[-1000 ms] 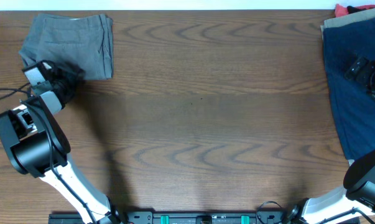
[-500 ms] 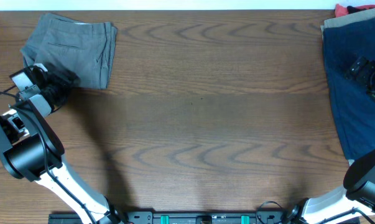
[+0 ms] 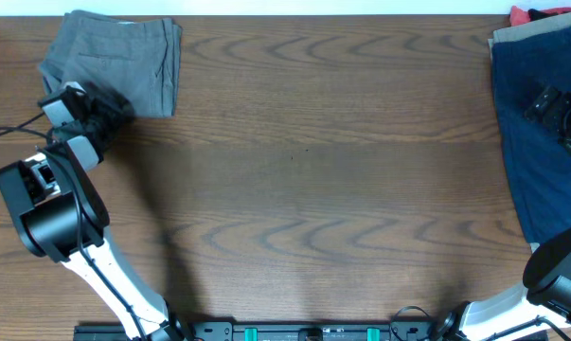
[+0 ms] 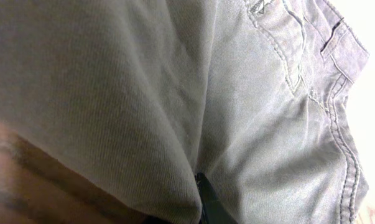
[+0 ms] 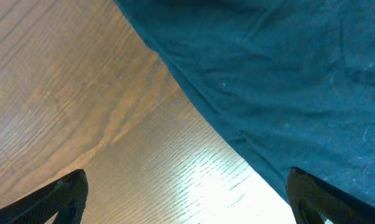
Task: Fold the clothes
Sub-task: 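Lower the shorts at the top-left and adjust them with the left gripper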
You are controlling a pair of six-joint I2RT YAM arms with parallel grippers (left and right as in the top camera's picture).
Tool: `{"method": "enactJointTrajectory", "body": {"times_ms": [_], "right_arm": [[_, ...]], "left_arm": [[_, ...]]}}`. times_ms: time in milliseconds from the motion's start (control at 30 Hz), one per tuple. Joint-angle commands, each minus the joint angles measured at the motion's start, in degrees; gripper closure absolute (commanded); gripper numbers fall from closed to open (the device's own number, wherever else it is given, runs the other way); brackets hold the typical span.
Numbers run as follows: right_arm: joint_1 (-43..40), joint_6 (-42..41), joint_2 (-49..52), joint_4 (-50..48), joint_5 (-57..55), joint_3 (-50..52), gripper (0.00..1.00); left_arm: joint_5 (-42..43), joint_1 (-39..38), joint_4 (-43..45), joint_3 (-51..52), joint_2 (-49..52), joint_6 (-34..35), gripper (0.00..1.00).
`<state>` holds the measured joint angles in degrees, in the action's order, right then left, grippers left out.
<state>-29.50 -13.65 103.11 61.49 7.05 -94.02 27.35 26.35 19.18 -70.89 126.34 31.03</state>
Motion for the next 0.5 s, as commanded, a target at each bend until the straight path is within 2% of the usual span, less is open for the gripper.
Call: {"method": "enactJointTrajectory", "body": {"times_ms": [0, 467], "right_arm": [[-0.1, -0.7, -0.1, 0.0, 0.0, -0.3, 0.01], [-0.1, -0.7, -0.1, 0.0, 0.0, -0.3, 0.01]], "left_arm": [[-2.5, -0.5, -0.6, -1.9, 2.2, 0.6, 0.93], [-4.6, -2.5, 1.2, -3.6, 2.8, 0.6, 0.93]]}}
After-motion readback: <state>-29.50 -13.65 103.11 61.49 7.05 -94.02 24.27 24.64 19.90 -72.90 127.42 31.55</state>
